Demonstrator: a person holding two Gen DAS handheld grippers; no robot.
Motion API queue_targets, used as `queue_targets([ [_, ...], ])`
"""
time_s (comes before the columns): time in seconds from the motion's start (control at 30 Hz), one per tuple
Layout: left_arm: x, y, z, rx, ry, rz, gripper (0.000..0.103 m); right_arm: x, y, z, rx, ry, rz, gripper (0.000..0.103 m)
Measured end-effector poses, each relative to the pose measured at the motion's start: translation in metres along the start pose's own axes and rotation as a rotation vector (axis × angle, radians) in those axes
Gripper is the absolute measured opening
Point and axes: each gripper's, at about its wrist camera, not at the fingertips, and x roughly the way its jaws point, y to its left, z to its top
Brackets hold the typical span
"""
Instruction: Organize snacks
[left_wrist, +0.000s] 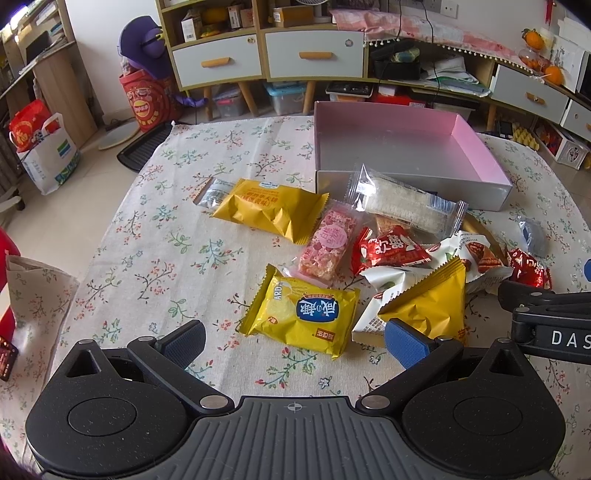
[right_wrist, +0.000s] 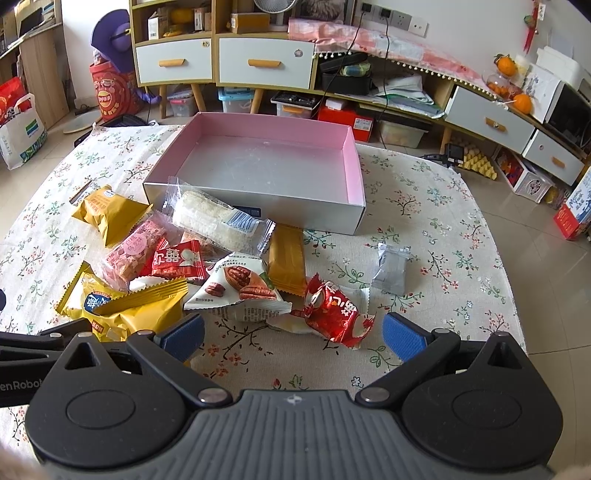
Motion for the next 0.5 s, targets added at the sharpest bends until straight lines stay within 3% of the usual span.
queue_targets([
  [0.5, 0.0002, -0.0018, -0.0010, 0.023, -0.014, 0.027, 0.103, -0.0043, 0.0037, 0.0005, -0.020, -0.006, 0.001, 0.103],
])
